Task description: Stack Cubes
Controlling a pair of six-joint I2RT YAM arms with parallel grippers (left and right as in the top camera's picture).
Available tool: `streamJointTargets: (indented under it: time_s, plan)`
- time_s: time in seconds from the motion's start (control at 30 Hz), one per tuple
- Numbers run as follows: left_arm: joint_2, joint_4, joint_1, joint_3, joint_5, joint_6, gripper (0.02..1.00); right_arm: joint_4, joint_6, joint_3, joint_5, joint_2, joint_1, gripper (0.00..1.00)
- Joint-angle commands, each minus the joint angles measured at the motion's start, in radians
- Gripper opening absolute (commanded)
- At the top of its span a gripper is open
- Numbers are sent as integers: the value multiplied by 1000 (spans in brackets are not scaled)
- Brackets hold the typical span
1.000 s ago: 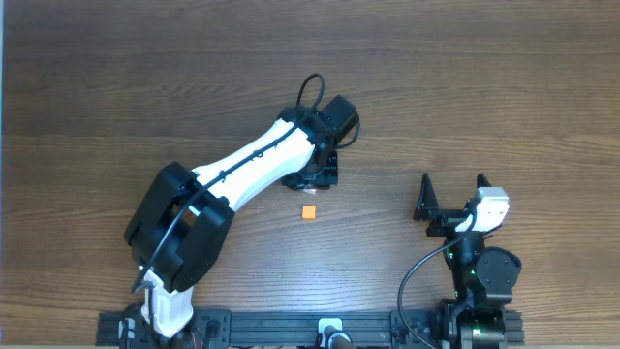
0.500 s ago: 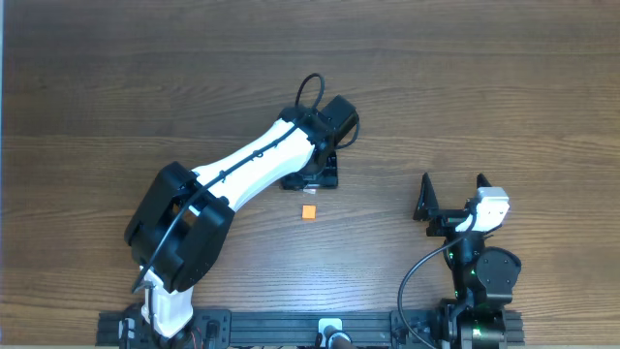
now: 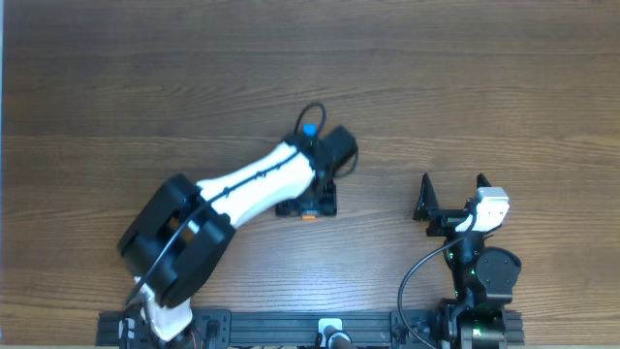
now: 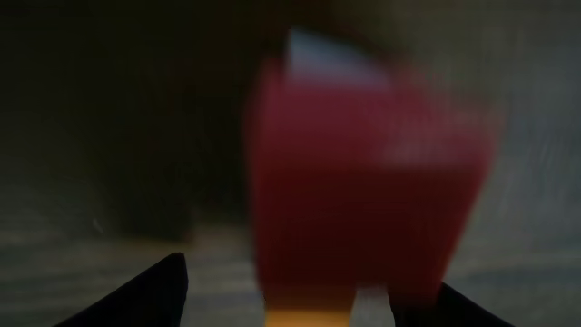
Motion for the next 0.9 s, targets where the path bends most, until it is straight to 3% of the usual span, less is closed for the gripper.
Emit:
streamJointTargets:
  time_s: [0.03,0.17,0.5,0.9]
  plan:
    - [-76,44,-41,-76,26,-32,700,-3,2,-5,-8,-7,-6,991]
    - [-76,50,-40,-78,26,-32,663,-3,2,-5,-9,-7,-6,991]
    - [-76,48,-39,-78,-6,-48,437,-3,2,-5,-9,-7,-6,991]
    - [-76,49,-39,-82,-53,-78,367,-3,3,-5,-9,-7,-6,991]
